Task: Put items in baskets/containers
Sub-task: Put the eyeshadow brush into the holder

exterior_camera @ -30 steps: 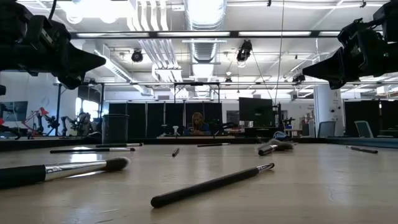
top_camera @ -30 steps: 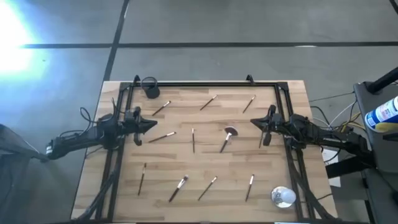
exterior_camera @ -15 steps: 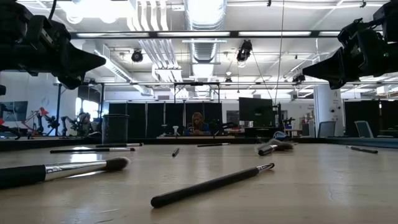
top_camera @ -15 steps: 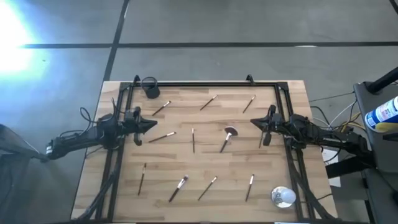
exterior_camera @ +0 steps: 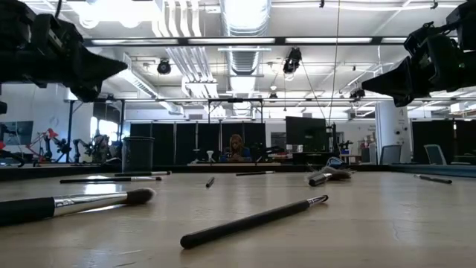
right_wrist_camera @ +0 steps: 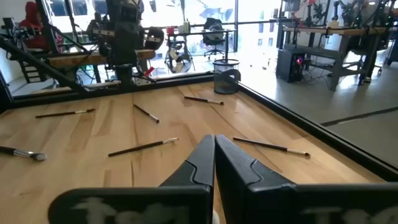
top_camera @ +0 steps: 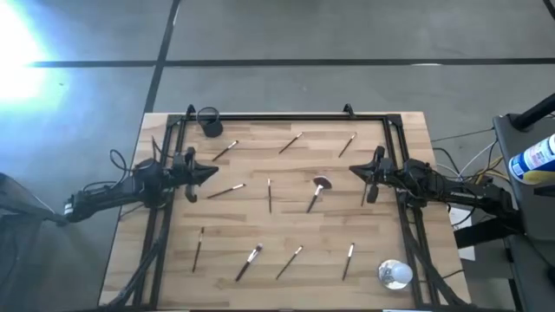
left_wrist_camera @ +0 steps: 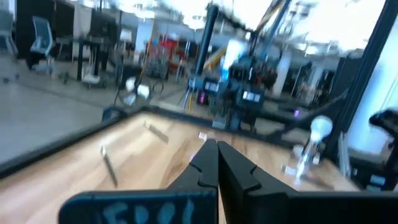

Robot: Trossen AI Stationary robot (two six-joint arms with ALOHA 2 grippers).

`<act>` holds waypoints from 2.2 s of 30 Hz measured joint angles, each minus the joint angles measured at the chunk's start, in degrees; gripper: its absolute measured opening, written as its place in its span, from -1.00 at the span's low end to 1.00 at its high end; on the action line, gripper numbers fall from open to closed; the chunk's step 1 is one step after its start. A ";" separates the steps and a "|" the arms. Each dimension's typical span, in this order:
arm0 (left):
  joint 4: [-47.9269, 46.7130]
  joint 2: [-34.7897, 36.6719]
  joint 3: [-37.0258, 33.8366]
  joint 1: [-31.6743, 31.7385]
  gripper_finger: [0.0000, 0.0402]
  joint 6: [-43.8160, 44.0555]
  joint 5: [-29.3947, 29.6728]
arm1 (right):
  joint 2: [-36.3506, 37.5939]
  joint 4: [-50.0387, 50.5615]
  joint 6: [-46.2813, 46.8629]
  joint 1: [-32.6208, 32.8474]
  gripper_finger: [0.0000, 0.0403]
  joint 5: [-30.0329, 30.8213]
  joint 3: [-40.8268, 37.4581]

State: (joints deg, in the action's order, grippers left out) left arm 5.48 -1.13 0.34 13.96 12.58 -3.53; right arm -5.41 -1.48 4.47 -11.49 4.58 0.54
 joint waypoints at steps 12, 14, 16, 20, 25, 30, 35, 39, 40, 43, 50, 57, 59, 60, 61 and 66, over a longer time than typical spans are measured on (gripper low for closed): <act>5.13 -0.02 0.00 0.00 -1.00 0.21 0.16 | 0.00 0.00 0.00 -0.02 -0.96 0.00 0.00; 7.22 -0.17 0.00 0.01 -1.00 -0.05 0.45 | 0.00 0.00 0.00 -0.02 -0.96 0.00 0.00; 8.14 -0.18 0.00 0.00 -1.00 0.17 0.52 | 0.00 0.00 0.00 -0.02 -0.96 0.00 0.00; 8.49 -0.22 0.00 0.02 -1.00 0.81 6.48 | 0.00 -0.01 0.00 -0.02 -0.96 0.00 0.00; 11.07 -0.93 0.00 0.08 -1.00 5.28 10.90 | 0.00 0.00 0.02 -0.02 -0.96 0.00 0.00; 10.82 -4.33 0.39 0.23 -1.00 6.61 14.51 | 0.00 0.00 0.00 -0.02 -0.96 0.00 0.00; 19.72 -11.72 2.37 0.29 -1.00 2.03 20.86 | 0.00 0.00 0.00 -0.02 -0.96 0.00 0.00; 15.97 -20.33 8.57 0.64 -1.00 3.31 21.02 | 0.00 0.00 0.00 -0.02 -0.96 0.03 0.00; 14.24 -22.82 10.63 0.70 -1.00 3.64 21.03 | 0.00 0.00 0.00 -0.02 -0.96 0.03 0.00; 7.40 -31.00 17.04 0.69 -1.00 4.81 21.18 | 0.00 0.00 0.00 -0.02 -0.96 0.02 0.00; -13.64 -50.69 32.75 3.01 -1.00 9.90 20.72 | 0.00 0.00 0.00 -0.02 -0.96 0.02 0.00; -23.94 -65.69 44.29 9.08 -1.00 9.37 12.28 | 0.04 0.00 0.00 -0.02 -0.96 0.05 0.02; -24.79 -68.98 46.70 11.49 -1.00 8.18 9.88 | 0.02 0.02 0.00 -0.02 -0.96 0.07 0.02; -25.22 -70.10 47.82 12.91 -1.00 7.74 8.85 | 0.03 0.01 0.00 -0.02 -0.96 0.08 0.02; -25.74 -71.36 48.92 14.56 -1.00 6.98 7.81 | 0.04 0.00 0.00 -0.02 -0.96 0.06 0.02; -30.77 -78.48 52.40 21.15 -1.00 5.04 5.83 | 0.04 0.01 0.00 -0.02 -0.96 0.05 0.02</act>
State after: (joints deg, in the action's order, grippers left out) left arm -25.28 -79.61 52.74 35.10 17.63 2.30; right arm -5.37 -1.47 4.47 -11.51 4.62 0.56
